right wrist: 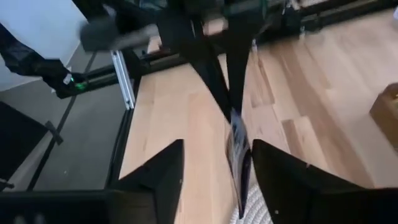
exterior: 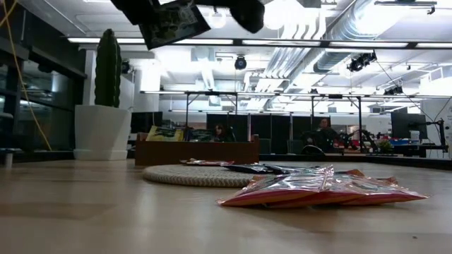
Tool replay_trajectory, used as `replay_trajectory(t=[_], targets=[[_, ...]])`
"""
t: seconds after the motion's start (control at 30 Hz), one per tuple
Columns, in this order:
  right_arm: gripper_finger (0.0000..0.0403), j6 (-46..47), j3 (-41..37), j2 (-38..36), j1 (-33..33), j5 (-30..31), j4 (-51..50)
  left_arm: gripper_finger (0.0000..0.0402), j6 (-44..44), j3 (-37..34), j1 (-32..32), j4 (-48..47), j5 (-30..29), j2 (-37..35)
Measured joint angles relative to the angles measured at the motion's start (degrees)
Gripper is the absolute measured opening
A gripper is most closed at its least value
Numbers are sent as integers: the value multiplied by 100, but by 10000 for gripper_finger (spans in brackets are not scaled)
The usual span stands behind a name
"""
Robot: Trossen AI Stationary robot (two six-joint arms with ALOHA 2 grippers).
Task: Pick & Place Tea
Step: Put the purple tea bag into the middle section of the wooden organizer
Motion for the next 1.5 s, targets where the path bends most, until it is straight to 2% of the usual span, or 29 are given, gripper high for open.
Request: replay_trajectory(t=[0.17, 0.37, 0.73, 0.97, 1.5], targets=[[205, 154, 0, 197, -58, -68, 131, 0, -1, 0, 0, 33, -70, 0], [184, 147, 0, 215, -71, -96, 386, 0, 15, 0, 0, 10, -61, 0], [99, 29, 0, 219, -92, -121, 318, 0, 17, 0, 0, 15, -87, 0], [11, -180, 0, 219, -94, -5, 310, 0, 16, 0, 0, 13, -89, 0], [1, -307, 0, 219, -72, 351, 194, 0, 19, -2, 0, 11, -107, 0]])
